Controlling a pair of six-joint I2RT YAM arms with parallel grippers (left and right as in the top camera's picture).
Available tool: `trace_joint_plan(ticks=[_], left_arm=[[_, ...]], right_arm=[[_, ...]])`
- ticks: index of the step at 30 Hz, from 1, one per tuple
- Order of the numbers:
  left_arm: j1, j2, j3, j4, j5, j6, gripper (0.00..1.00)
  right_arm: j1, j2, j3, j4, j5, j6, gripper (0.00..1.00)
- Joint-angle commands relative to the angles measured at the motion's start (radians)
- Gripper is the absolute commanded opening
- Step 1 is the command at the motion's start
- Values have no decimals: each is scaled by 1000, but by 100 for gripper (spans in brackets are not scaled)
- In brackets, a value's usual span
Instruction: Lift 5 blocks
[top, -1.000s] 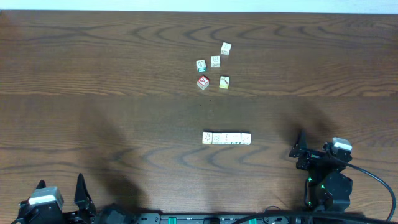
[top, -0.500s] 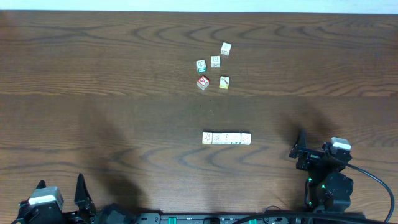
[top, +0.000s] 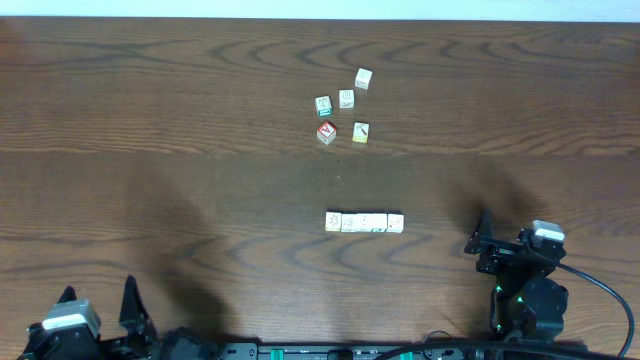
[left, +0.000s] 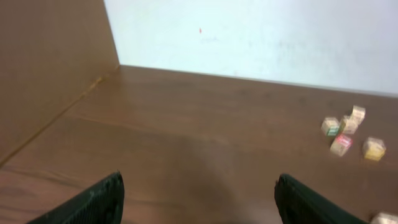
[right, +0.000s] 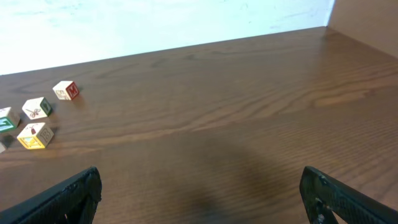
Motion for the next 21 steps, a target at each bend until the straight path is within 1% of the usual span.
trace_joint_plan(ticks=[1, 5, 8, 10, 14, 16, 18, 21], left_arm=[[124, 3, -111, 109, 146, -32, 78], [240, -19, -278, 298, 249, -32, 78], [268, -18, -384, 390, 252, -31, 78], [275, -18, -459, 483, 249, -8, 78], [308, -18, -625, 764, 250, -5, 78], [330, -18, -695, 877, 254, -6, 78], [343, -18, -733, 914, 254, -6, 78], [353, -19, -781, 913, 253, -6, 78]], right_arm=[[-6, -6, -5, 0, -4, -14, 99], [-6, -6, -5, 0, -4, -14, 99], [-6, -6, -5, 0, -4, -14, 99], [-6, -6, -5, 0, -4, -14, 99], [-6, -6, -5, 0, -4, -14, 99], [-6, -6, -5, 0, -4, -14, 99], [-6, -6, -5, 0, -4, -14, 99], [-6, -6, -5, 0, -4, -14, 99]])
